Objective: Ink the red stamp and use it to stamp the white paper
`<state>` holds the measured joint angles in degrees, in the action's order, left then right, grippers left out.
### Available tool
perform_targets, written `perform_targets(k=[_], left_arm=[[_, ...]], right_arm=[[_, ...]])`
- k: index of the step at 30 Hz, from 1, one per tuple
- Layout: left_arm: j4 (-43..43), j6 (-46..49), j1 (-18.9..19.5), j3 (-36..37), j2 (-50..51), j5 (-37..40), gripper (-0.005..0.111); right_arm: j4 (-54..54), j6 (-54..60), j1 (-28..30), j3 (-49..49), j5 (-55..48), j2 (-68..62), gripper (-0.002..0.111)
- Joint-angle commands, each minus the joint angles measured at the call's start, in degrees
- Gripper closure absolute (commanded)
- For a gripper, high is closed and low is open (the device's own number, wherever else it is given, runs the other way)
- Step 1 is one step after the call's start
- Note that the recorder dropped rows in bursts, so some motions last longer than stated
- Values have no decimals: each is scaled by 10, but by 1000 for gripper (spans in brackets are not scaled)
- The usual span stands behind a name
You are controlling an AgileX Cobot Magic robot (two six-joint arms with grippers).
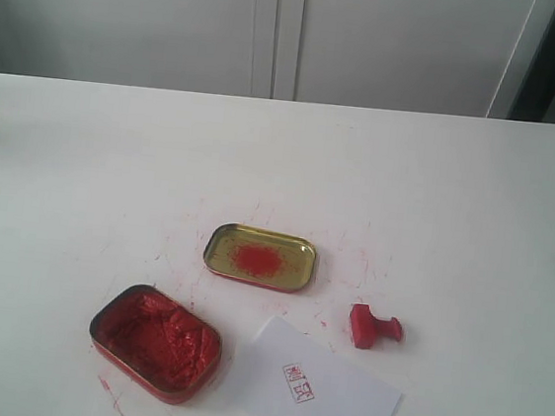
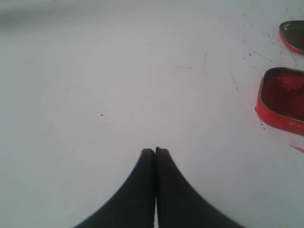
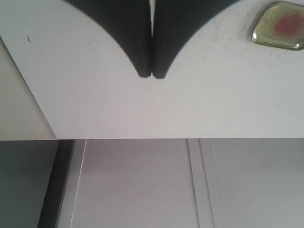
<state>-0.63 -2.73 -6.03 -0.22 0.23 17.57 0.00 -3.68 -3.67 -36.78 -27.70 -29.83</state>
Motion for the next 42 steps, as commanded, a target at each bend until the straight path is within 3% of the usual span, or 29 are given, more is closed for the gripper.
perform_targets(k=[1, 18, 22, 42], left_arm=[[-9, 0, 1, 2, -2, -1, 107], [-9, 0, 1, 2, -2, -1, 107], [-9, 0, 1, 2, -2, -1, 107], [-9, 0, 1, 2, -2, -1, 107]], right_arm=[[0, -1, 4, 3, 8, 2, 108], [-23, 0, 4, 10, 37, 63, 108], [-23, 0, 4, 49, 80, 81, 108], [-23, 0, 4, 242, 80, 231, 108]])
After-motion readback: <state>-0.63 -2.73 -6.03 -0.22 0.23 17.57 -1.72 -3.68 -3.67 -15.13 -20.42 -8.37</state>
